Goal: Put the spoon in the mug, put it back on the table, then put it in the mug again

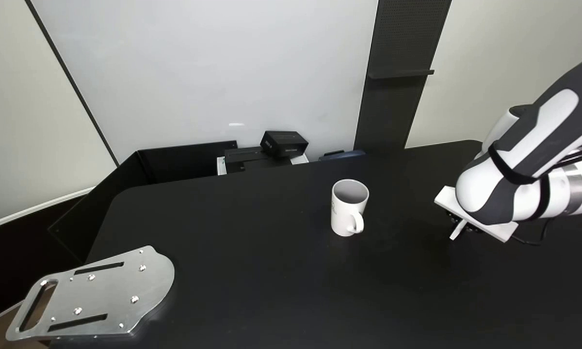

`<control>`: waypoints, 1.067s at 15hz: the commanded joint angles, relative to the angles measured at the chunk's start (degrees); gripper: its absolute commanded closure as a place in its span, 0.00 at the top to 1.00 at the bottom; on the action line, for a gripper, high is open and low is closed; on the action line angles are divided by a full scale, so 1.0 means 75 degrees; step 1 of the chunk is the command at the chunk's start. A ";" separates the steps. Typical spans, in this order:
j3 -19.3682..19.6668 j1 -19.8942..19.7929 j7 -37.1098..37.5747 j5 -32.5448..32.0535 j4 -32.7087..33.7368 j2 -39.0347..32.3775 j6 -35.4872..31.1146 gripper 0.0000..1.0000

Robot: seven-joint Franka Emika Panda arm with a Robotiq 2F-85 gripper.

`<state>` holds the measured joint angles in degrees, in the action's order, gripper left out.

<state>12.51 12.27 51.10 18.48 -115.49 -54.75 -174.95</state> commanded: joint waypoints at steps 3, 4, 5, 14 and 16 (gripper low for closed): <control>-0.0106 -0.0022 0.0367 0.0505 0.0147 0.0443 -0.0014 0.04; -0.0211 -0.0101 0.0485 0.0662 0.0153 0.0569 0.0065 0.04; -0.0346 -0.0202 0.0599 0.0817 0.0153 0.0701 0.0153 0.04; -0.2553 -0.1883 0.0865 0.2224 0.0132 0.1699 0.0244 0.04; -0.3288 -0.2513 0.0614 0.2704 0.0182 0.1837 0.0305 0.04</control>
<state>-4.53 0.32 57.61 33.68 -113.73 -43.57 -173.58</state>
